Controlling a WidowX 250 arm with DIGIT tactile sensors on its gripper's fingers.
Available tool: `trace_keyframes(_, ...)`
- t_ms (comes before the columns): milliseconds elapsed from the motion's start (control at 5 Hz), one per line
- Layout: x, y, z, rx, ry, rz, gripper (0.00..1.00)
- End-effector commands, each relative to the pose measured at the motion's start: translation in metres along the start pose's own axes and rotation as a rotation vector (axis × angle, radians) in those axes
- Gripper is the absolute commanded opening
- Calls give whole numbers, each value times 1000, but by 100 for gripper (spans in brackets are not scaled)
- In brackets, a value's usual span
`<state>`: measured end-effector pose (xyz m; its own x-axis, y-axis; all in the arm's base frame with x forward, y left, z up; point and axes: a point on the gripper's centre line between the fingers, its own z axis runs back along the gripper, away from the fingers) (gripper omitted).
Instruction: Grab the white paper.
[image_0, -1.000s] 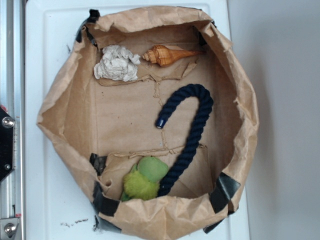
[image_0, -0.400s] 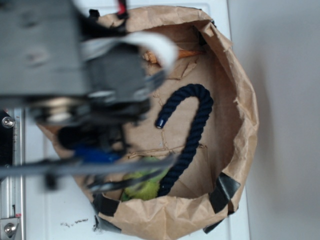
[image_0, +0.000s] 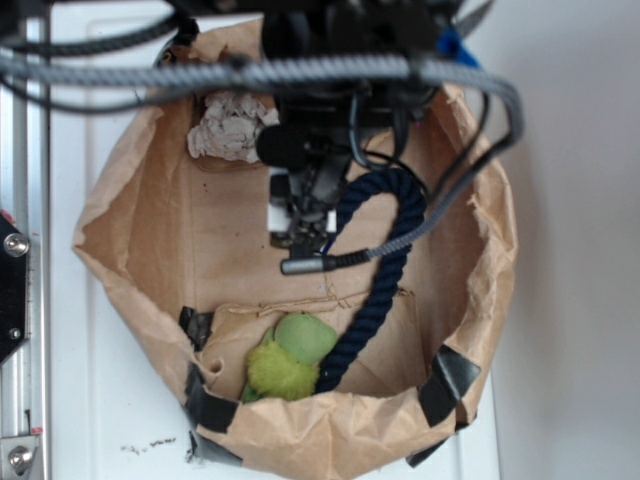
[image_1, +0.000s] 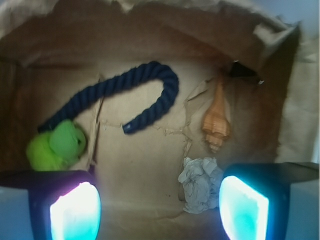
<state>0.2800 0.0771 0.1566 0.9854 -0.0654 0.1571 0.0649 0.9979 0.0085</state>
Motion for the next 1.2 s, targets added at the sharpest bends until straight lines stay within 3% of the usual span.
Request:
trace_keyframes(0,8,-3,17,48,-69,-108,100)
trace_keyframes(400,8,-3,17,48,-69,-108,100)
trace_keyframes(600,-43,-3,16,55,-105,-243,100)
trace_keyframes(800,-80,11,1,71,-78,-324,100)
trace_keyframes(1000,-82,14,1,81,-92,-320,100)
